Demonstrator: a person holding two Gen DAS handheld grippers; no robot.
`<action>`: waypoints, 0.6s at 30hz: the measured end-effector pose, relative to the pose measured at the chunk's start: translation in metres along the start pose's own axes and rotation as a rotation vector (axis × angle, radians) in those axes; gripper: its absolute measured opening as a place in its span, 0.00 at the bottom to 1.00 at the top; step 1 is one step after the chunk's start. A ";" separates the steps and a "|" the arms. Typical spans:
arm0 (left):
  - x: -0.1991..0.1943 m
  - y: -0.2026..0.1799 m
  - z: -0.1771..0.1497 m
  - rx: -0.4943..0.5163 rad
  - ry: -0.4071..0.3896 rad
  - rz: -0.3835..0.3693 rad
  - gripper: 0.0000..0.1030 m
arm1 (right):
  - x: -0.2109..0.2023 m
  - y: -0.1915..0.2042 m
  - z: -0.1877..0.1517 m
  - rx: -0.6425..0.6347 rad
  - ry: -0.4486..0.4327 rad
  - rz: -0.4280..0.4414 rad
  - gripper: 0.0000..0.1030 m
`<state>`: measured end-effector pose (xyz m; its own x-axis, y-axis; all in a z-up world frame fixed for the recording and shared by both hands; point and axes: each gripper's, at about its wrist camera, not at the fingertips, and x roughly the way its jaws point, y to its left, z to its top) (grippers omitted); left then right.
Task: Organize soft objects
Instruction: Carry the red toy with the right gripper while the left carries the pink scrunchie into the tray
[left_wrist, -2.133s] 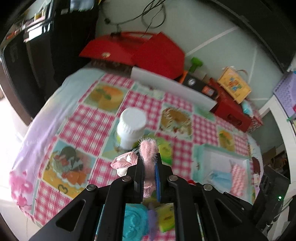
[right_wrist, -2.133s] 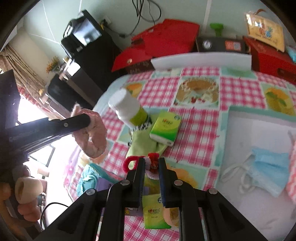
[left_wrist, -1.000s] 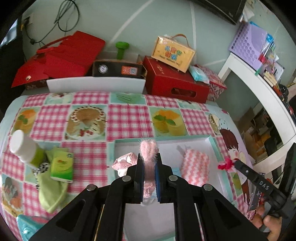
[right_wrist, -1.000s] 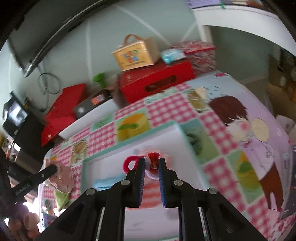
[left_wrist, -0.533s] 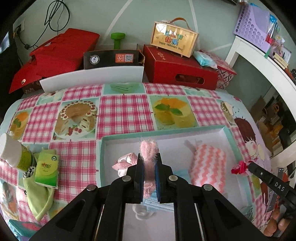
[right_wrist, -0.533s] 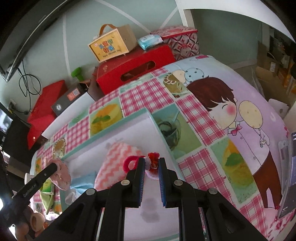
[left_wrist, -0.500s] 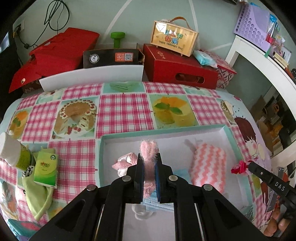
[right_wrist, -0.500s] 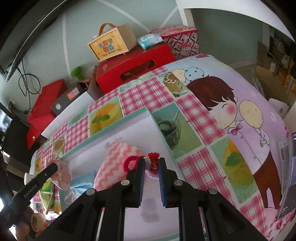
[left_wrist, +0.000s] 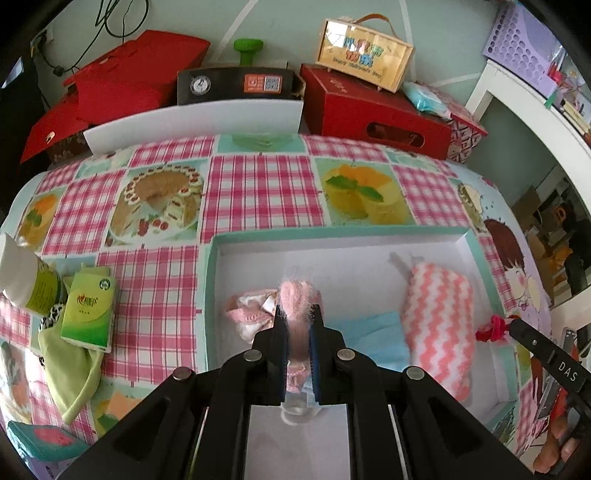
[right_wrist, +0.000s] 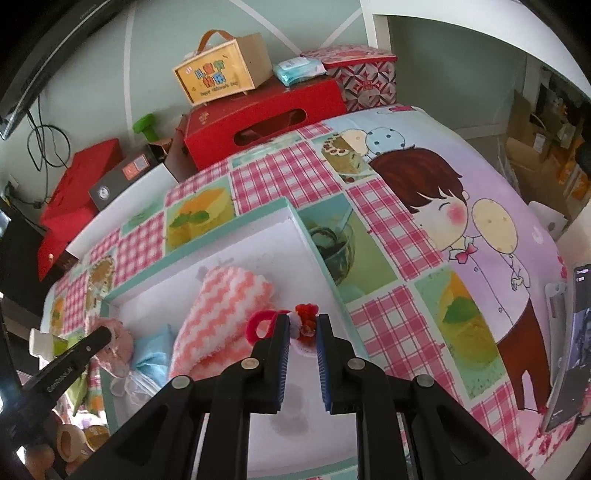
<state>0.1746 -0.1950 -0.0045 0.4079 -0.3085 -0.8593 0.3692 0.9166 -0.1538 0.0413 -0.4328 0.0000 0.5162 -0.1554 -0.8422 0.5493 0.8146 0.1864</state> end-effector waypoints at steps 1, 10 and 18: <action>0.001 0.000 0.000 -0.001 0.007 0.004 0.10 | 0.001 0.001 0.000 -0.004 0.006 -0.009 0.15; 0.011 -0.001 -0.005 0.011 0.065 0.029 0.10 | 0.013 0.004 -0.003 -0.028 0.059 -0.064 0.18; 0.006 0.000 -0.006 0.001 0.080 0.028 0.13 | 0.014 0.007 -0.005 -0.041 0.068 -0.069 0.18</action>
<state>0.1722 -0.1960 -0.0127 0.3499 -0.2609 -0.8997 0.3591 0.9244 -0.1284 0.0490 -0.4268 -0.0125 0.4321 -0.1747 -0.8848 0.5540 0.8255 0.1076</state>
